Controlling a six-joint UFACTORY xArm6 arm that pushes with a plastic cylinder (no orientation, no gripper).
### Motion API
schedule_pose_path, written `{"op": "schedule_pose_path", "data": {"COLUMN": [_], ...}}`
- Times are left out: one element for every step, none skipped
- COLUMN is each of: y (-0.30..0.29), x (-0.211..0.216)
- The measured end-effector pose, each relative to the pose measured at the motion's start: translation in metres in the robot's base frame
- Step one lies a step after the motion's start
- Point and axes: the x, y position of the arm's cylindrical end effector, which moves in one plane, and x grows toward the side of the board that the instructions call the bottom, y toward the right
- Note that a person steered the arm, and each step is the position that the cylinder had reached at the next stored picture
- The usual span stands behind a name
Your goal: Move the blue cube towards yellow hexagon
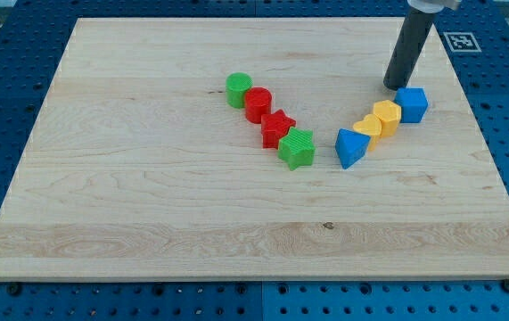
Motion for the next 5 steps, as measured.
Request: {"op": "schedule_pose_path", "data": {"y": [0.013, 0.028, 0.036, 0.047, 0.05], "x": [0.0, 0.007, 0.009, 0.009, 0.018]}}
